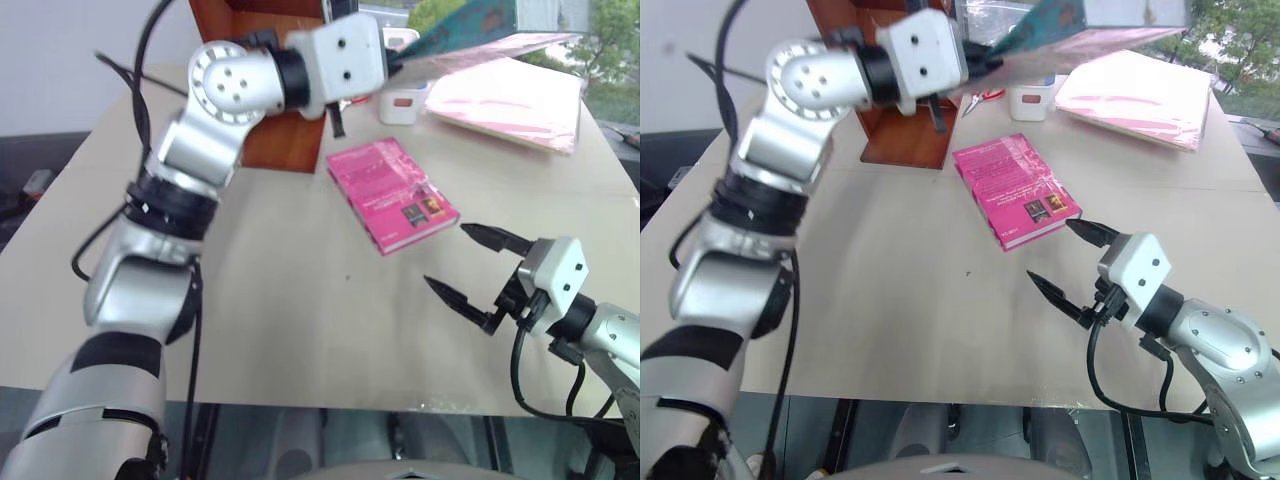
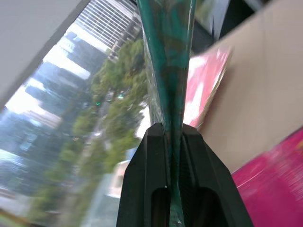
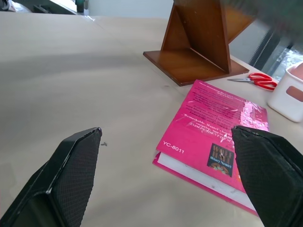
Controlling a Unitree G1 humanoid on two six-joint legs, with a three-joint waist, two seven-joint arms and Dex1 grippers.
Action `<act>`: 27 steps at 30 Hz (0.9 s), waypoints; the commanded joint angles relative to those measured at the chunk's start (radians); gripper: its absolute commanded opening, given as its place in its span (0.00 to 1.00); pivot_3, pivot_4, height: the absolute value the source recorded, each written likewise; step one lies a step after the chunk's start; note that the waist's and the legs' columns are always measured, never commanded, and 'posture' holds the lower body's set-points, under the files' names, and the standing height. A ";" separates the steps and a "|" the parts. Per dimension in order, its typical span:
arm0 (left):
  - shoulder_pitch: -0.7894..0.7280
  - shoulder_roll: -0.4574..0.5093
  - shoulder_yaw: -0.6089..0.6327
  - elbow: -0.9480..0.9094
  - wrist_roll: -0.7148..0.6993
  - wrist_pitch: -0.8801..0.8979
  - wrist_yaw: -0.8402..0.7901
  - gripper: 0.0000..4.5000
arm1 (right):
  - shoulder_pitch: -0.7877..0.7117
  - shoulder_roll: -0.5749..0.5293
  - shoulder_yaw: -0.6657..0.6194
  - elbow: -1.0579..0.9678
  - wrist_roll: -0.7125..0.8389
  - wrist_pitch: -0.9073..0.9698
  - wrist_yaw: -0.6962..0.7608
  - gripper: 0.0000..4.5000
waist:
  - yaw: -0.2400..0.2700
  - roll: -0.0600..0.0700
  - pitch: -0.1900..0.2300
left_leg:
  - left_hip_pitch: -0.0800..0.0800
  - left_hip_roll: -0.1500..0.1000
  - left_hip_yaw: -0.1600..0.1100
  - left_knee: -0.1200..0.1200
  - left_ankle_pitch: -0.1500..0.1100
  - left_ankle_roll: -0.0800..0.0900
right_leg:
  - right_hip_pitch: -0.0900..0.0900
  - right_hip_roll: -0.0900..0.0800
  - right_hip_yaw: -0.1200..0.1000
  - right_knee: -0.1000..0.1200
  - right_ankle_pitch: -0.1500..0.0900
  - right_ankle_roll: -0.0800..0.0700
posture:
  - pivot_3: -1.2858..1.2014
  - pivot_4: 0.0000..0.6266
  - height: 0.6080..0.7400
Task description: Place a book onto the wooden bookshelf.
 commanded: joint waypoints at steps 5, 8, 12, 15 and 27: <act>-0.215 0.067 -0.055 0.424 0.298 -0.211 0.067 0.01 | -0.032 0.012 0.026 0.019 -0.029 -0.060 -0.015 1.00 | 0.002 0.000 0.000 | -0.003 0.000 0.000 -0.001 0.001 -0.001 | -0.001 0.000 -0.001 -0.003 0.000 0.000 | 0.52 0.24 1.00; -0.268 0.075 -0.112 0.591 0.416 -0.219 0.127 0.01 | -0.062 0.018 0.045 0.041 -0.042 -0.079 -0.017 1.00 | 0.002 0.000 0.001 | -0.004 0.000 0.000 0.001 0.000 -0.001 | -0.002 0.000 -0.001 -0.003 0.000 0.000 | 0.52 0.24 1.00; -0.312 0.069 -0.177 0.750 0.535 -0.239 0.228 0.01 | -0.117 0.023 0.052 0.071 -0.060 -0.104 -0.019 1.00 | 0.002 -0.001 0.001 | -0.004 0.000 0.000 0.001 0.000 0.000 | -0.003 0.000 -0.001 -0.001 0.000 0.000 | 0.52 0.24 1.00; -0.332 0.065 -0.209 0.825 0.599 -0.237 0.287 0.01 | -0.190 0.041 0.021 0.077 -0.018 -0.105 -0.037 1.00 | 0.002 -0.001 0.001 | -0.004 0.000 0.000 0.002 0.000 -0.001 | -0.003 0.000 -0.001 0.001 0.000 0.000 | 0.52 0.24 1.00; -0.342 0.058 -0.179 0.886 0.608 -0.225 0.294 0.01 | -0.413 0.108 -0.028 0.056 0.086 -0.003 -0.219 1.00 | -0.021 -0.001 0.001 | -0.004 0.002 0.001 0.004 0.002 -0.002 | -0.008 0.001 0.001 0.012 0.000 0.000 | 0.52 0.24 1.00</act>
